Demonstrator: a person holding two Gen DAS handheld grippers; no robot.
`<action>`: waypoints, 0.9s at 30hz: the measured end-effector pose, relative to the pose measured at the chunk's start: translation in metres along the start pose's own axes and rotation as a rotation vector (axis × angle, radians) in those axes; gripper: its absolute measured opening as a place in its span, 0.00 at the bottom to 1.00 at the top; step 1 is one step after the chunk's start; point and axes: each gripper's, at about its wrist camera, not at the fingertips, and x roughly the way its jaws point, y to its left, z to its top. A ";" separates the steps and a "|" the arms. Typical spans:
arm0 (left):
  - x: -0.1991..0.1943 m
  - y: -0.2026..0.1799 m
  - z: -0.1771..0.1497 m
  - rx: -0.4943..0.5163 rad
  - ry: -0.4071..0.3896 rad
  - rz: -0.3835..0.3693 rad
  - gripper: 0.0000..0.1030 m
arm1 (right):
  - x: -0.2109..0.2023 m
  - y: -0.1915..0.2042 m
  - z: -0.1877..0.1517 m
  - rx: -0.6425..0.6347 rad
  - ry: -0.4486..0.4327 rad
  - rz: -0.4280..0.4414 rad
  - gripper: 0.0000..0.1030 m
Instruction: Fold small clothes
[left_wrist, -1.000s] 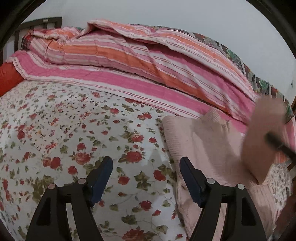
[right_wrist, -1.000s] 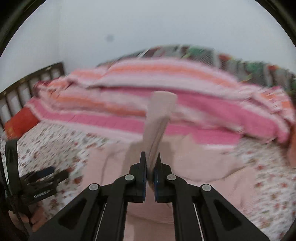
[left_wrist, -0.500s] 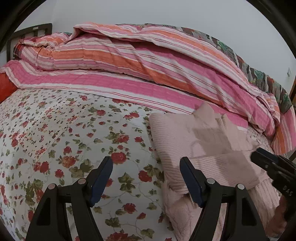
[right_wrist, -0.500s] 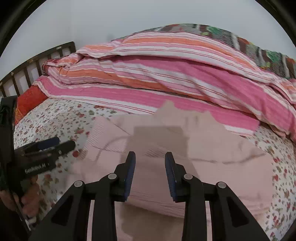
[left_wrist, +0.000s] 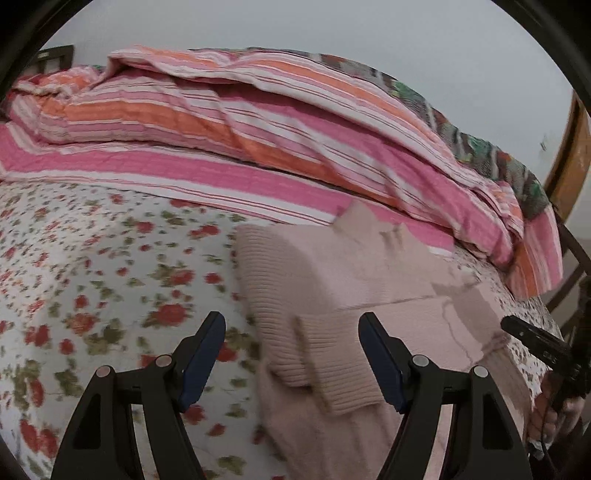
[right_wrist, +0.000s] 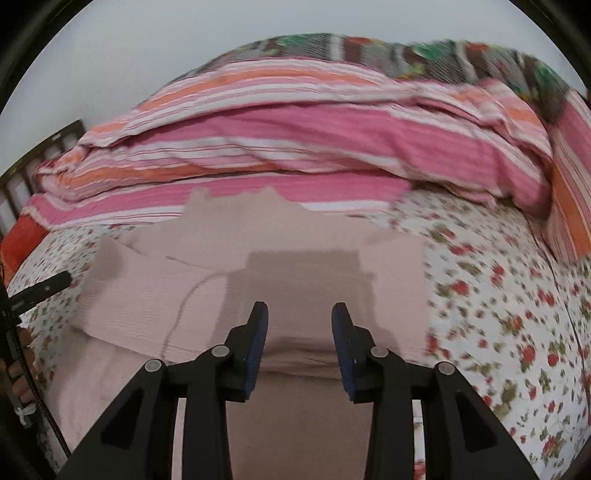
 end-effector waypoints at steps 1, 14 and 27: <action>0.002 -0.005 -0.001 0.017 0.001 -0.002 0.66 | 0.003 -0.009 -0.002 0.023 0.003 -0.004 0.35; 0.031 -0.032 -0.012 0.119 0.075 0.045 0.38 | 0.004 -0.035 -0.016 0.088 0.029 0.023 0.41; 0.019 -0.041 0.014 0.106 -0.061 0.068 0.05 | 0.003 -0.061 -0.014 0.135 0.035 0.005 0.43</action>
